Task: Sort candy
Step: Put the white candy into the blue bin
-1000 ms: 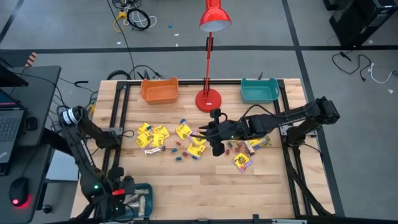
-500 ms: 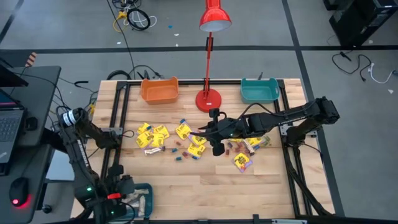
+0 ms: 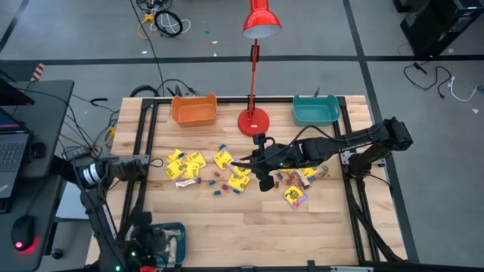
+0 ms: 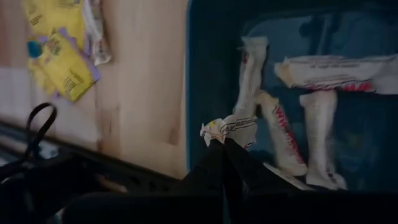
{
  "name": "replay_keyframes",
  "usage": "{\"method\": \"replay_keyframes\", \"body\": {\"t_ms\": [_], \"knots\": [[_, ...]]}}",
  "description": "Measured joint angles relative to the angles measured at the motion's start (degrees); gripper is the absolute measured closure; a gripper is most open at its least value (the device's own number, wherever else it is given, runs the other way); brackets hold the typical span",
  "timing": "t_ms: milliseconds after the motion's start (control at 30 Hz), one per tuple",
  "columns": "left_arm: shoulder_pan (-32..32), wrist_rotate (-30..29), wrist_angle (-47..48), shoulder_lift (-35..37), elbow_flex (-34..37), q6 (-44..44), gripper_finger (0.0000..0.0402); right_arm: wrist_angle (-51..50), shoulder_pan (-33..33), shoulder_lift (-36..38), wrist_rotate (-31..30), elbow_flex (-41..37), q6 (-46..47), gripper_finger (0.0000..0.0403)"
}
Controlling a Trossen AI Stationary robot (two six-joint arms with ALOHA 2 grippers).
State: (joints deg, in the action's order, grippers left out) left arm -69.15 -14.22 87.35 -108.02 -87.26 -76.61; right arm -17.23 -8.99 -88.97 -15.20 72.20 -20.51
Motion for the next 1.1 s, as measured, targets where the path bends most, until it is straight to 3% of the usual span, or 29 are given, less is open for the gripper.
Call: {"method": "replay_keyframes", "body": {"t_ms": [233, 733, 1100], "knots": [[-1.41, -0.21, 2.19, -3.37, -2.21, -1.86, 0.0401, 0.0, -0.02, 0.0, 0.11, 0.0, 0.85, 0.0338], [-3.38, -0.26, -0.88, -3.39, -2.21, -6.68, 0.04, 0.0, -0.02, 0.0, 0.42, 0.0, 1.07, 0.0338], [-3.36, 3.23, -0.72, -3.37, -2.19, -9.15, 0.037, 0.0, -0.02, 0.0, 1.84, 0.0, 1.09, 0.0338]]}}
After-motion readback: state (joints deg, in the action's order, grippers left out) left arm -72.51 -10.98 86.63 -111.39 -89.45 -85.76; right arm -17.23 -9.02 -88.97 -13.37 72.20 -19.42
